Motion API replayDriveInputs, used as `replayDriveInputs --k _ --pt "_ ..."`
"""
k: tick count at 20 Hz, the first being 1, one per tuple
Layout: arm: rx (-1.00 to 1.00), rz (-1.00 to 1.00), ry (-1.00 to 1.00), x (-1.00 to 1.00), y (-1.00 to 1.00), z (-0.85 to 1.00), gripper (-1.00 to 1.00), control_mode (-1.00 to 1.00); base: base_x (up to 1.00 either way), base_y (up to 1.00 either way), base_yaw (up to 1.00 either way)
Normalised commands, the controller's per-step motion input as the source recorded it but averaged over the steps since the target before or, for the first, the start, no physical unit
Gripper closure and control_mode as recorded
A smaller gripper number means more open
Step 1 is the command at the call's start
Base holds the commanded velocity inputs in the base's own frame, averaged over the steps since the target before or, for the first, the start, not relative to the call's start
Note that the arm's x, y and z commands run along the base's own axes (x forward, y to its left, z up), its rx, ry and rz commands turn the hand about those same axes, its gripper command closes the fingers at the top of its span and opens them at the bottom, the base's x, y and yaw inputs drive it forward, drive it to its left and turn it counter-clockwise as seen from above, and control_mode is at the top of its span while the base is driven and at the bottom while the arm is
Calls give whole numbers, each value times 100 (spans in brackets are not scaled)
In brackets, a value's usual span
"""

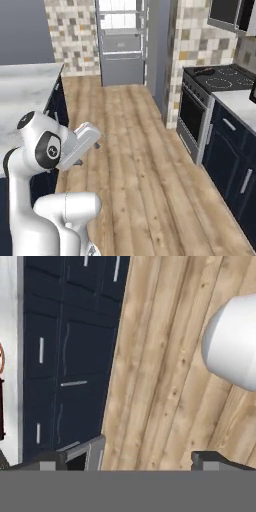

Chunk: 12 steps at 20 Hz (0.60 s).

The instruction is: Place the cold items (mushroom and broccoli) from the fridge in one tupperware on the dining counter. Place the warm items (kebab skewer and hot dog) in the stove area in another tupperware.

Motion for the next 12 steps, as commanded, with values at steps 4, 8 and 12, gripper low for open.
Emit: replayDriveInputs --k 4,8,12 --pt "0 0 0 0 0 0 -100 100 100 -38 24" --pt "0 0 0 0 0 0 -100 100 100 -51 12" --pt "0 0 0 0 0 0 -100 100 100 -47 11"
